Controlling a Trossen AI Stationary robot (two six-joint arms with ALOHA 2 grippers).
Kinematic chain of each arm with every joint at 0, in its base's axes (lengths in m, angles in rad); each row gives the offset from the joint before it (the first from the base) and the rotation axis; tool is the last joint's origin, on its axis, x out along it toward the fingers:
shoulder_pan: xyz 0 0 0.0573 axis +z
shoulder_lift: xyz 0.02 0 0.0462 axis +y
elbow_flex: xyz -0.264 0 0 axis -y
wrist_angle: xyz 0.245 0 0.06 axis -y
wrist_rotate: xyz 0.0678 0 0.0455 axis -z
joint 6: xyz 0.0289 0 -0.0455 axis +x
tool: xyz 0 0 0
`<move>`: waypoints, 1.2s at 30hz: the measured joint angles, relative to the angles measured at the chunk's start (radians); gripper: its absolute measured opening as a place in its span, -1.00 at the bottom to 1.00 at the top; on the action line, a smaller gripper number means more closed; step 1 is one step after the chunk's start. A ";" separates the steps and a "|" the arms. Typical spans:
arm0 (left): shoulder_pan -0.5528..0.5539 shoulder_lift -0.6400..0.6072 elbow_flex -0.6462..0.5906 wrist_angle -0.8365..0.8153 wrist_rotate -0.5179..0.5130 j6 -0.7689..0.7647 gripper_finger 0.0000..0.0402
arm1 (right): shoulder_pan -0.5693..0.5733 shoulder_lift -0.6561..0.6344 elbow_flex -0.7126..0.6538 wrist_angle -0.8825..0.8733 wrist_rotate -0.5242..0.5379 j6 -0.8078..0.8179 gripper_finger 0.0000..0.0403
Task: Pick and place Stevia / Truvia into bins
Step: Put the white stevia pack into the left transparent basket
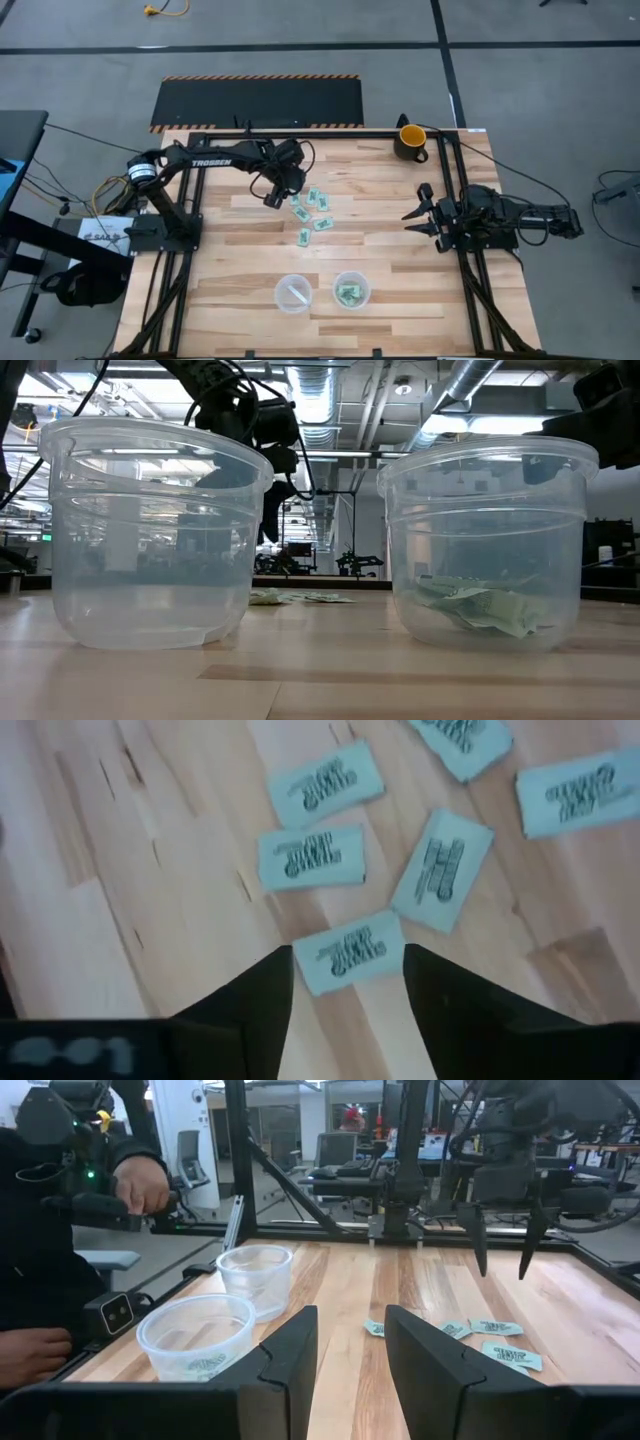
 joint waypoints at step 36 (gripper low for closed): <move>-0.019 0.211 0.002 -0.003 -0.051 0.017 -0.08 | 0.000 -0.001 0.000 0.000 0.000 0.000 -0.44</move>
